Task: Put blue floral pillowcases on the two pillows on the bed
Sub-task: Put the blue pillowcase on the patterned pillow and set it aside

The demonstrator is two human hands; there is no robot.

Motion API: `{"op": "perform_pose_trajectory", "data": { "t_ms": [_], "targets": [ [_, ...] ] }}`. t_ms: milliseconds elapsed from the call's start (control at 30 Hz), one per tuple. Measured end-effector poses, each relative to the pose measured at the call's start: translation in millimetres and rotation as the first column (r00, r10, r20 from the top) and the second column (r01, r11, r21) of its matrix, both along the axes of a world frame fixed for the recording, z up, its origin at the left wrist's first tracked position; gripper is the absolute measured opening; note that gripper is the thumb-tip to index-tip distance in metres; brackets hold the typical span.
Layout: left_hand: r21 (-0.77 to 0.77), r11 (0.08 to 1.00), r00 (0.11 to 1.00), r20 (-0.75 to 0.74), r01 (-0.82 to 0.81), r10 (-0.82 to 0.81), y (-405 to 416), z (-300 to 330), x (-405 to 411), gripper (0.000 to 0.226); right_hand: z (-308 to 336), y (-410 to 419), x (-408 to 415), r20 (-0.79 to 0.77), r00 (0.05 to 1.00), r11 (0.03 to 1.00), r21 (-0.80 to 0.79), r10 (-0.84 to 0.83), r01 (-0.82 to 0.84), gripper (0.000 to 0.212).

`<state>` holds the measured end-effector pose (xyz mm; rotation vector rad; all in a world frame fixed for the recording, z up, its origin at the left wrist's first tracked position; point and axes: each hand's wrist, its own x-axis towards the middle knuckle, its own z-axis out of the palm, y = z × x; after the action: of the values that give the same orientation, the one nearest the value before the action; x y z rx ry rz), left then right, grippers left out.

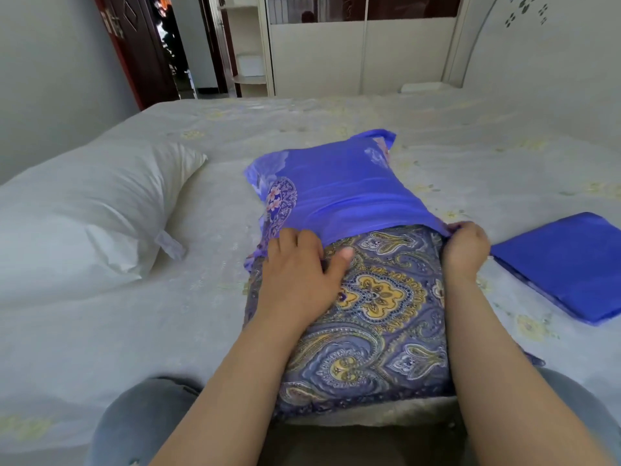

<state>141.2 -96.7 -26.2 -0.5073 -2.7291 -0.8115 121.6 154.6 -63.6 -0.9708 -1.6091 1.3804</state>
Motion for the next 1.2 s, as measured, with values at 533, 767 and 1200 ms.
{"op": "perform_pose_trajectory", "data": {
  "t_ms": [533,767,1200],
  "targets": [
    [-0.146,0.988,0.93,-0.367,-0.047,-0.01,44.7,-34.6,-35.8,0.107,46.9,-34.6,31.4,0.253,0.847,0.484,0.728,0.468,-0.485,0.019],
    [-0.076,0.968,0.917,-0.345,-0.239,0.2,28.4,-39.1,-97.3,0.061,34.9,-19.3,72.2,0.345,0.673,0.468,0.514,0.655,-0.719,0.021],
    [0.021,0.978,0.849,-0.499,0.209,-0.171,31.5,-42.7,-94.7,0.027,47.2,-27.5,94.9,0.405,0.579,0.505,0.282,0.708,-0.816,0.032]
  ]
}}
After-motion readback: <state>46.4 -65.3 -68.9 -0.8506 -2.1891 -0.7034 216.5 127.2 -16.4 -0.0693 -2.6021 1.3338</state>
